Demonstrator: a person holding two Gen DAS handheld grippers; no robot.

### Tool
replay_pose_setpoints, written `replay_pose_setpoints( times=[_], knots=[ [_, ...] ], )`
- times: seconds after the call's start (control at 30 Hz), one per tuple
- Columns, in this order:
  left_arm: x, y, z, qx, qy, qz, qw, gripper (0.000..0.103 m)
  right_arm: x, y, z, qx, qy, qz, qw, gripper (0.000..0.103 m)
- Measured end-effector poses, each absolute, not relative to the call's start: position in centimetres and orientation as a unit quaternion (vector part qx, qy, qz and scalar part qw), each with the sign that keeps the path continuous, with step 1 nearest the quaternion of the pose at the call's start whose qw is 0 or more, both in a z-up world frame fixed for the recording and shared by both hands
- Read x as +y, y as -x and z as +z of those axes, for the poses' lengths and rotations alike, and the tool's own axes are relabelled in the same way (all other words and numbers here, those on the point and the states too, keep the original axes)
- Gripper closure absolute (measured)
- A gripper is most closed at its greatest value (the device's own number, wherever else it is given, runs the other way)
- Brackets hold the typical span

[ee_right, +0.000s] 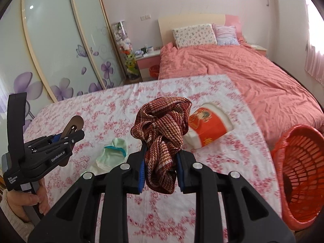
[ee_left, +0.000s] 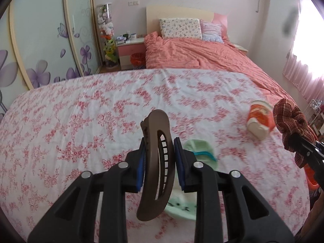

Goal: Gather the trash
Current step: 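Lift the hair clip and scrunchie and carry them over the orange basket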

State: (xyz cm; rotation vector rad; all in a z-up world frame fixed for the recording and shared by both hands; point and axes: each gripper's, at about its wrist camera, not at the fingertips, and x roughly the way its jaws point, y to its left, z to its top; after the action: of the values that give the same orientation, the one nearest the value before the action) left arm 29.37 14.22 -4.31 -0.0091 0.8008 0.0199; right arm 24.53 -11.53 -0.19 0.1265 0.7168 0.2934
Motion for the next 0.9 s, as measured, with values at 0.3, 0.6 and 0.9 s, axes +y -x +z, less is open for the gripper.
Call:
replay_pose_setpoints(
  times=[0.3, 0.6, 0.9],
  knots=[
    [10.6, -26.6, -0.3, 0.370, 0.003, -0.029, 0.928, 0.076, -14.9, -21.9, 2.9, 0.308, -0.076, 0.128, 0.940, 0.078],
    [4.4, -24.1, 2.5, 0.355, -0.005, -0.095, 0.930, 0.076, -19.8, -19.1, 3.9, 0.281, -0.096, 0.098, 0.950, 0.078],
    [-4.6, -22.5, 3.8, 0.343, -0.021, -0.192, 0.919, 0.076, -27.1, -16.8, 4.1, 0.262, -0.123, 0.038, 0.957, 0.078]
  ],
)
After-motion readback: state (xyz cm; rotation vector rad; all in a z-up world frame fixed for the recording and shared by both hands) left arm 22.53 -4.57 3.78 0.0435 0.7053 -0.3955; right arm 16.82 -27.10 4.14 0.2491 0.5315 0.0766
